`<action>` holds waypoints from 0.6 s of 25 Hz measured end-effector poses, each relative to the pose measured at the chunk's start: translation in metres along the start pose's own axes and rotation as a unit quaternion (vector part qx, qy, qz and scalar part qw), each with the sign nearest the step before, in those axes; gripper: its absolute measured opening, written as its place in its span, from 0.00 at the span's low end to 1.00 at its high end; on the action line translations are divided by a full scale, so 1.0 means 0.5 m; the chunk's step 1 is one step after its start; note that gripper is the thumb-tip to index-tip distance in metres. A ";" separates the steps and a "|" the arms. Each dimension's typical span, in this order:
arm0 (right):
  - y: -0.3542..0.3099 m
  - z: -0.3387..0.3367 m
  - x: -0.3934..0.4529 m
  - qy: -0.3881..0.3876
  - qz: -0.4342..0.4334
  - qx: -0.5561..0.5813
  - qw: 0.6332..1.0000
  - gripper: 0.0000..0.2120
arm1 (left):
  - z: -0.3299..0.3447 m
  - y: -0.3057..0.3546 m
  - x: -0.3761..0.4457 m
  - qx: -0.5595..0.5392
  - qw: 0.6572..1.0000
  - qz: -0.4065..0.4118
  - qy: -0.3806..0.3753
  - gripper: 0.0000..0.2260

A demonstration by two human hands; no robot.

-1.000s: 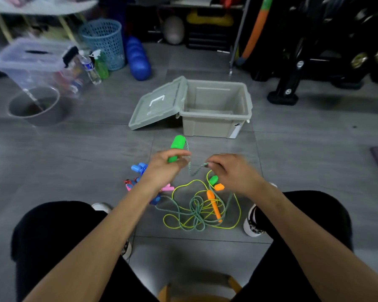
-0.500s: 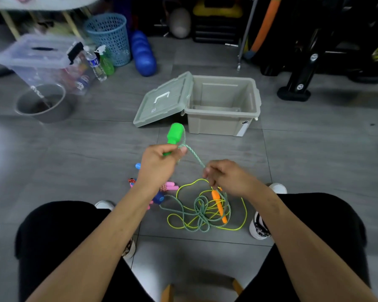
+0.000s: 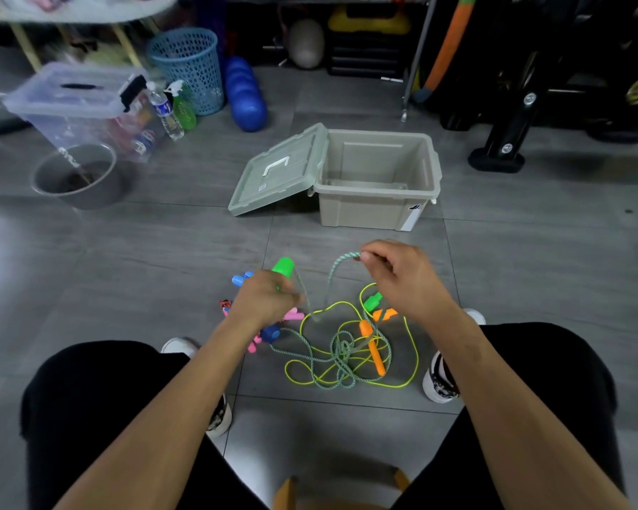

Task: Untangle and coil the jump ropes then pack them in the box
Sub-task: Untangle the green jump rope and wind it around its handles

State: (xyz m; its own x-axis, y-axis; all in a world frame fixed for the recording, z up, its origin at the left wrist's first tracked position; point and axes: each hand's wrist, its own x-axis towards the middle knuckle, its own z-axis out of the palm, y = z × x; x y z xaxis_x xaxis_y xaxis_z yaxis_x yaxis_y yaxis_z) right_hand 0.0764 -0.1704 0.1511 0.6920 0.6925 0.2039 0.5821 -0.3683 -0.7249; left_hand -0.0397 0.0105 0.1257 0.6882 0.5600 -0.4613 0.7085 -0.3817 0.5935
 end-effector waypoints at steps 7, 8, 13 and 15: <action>-0.006 0.012 -0.015 -0.116 0.003 0.043 0.992 0.09 | 0.019 0.043 -0.049 -0.037 0.945 0.309 0.103 0.07; -0.005 0.011 -0.015 -0.107 0.027 0.069 0.992 0.09 | 0.022 0.046 -0.050 -0.049 0.940 0.312 0.126 0.05; 0.059 0.041 -0.027 -0.253 0.168 0.053 0.951 0.14 | -0.016 0.060 -0.047 -0.196 0.931 0.223 0.213 0.05; 0.077 0.050 -0.033 -0.306 0.193 -0.013 0.932 0.13 | -0.030 0.054 -0.040 -0.240 0.926 0.190 0.220 0.05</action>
State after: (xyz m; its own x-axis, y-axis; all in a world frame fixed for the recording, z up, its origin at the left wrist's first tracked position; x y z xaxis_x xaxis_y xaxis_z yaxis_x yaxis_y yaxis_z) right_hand 0.0768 -0.1802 0.1035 0.4839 0.7261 -0.4884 0.3550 -0.6731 -0.6488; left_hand -0.0367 0.0000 0.1611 0.6688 0.7378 0.0916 0.2042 -0.3008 0.9315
